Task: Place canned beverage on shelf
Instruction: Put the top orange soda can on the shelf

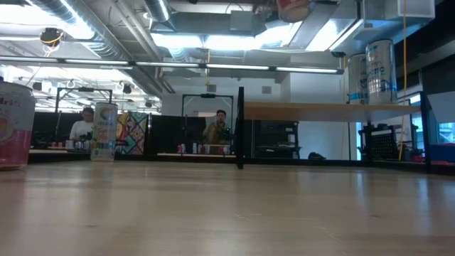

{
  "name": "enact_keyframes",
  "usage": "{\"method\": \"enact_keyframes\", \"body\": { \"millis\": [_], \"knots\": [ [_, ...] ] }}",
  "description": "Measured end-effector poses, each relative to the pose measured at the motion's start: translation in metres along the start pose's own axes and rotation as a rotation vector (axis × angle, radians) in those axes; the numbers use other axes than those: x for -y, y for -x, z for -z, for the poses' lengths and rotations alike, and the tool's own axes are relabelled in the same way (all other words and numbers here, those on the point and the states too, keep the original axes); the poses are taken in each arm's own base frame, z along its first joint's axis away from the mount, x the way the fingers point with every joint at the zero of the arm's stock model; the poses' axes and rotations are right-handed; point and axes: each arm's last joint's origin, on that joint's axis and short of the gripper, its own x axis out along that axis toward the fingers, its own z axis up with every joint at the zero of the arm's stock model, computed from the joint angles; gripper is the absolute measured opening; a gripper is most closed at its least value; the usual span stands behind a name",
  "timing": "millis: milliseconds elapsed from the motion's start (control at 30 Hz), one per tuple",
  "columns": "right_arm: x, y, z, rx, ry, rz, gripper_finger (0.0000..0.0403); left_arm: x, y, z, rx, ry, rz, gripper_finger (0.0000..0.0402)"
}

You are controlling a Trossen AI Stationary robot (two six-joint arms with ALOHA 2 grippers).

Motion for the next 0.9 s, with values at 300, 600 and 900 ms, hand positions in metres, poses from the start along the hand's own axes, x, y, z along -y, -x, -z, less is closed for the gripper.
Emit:
{"method": "enact_keyframes", "body": {
  "millis": [300, 600, 900],
  "knots": [
    [0.009, 0.013, 0.025, -0.013, -0.039, -0.009, 0.0274, -0.014, -0.025, -0.007, 0.051, 0.083, 0.078, 0.0263],
    [0.009, 0.012, 0.035, 0.006, -0.056, -0.083, 0.0274, -0.019, -0.057, -0.033, 0.072, 0.052, 0.142, 0.0263],
    [0.009, 0.013, 0.034, 0.013, -0.046, -0.087, 0.0274, -0.022, -0.088, -0.032, 0.076, 0.070, 0.133, 0.0263]
  ]
}}
